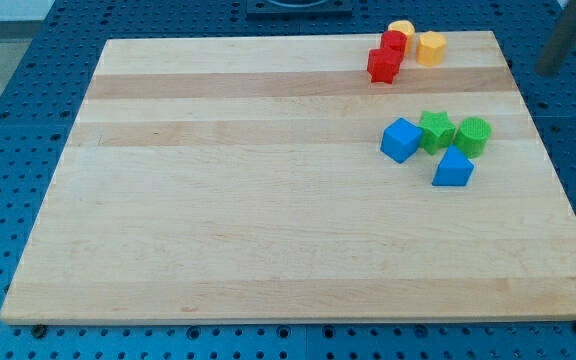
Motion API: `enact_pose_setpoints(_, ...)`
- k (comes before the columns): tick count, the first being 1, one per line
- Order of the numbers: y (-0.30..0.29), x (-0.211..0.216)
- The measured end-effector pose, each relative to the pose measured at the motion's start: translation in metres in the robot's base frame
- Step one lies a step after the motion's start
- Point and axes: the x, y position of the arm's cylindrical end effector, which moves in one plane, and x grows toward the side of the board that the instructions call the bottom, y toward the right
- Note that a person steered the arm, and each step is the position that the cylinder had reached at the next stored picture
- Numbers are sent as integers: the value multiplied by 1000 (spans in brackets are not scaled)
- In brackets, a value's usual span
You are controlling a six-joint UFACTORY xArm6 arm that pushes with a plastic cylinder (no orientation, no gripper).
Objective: Move the yellow hexagon to the bottom side of the red star
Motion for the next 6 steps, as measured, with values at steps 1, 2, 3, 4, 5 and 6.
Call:
enact_pose_setpoints(1, -24, -55)
enact_pose_setpoints(2, -68, -52)
enact_pose_setpoints(3, -127, -49)
enact_pose_setpoints(4, -144, 1)
enact_pose_setpoints(5, -142, 37)
enact_pose_setpoints(6, -188, 51)
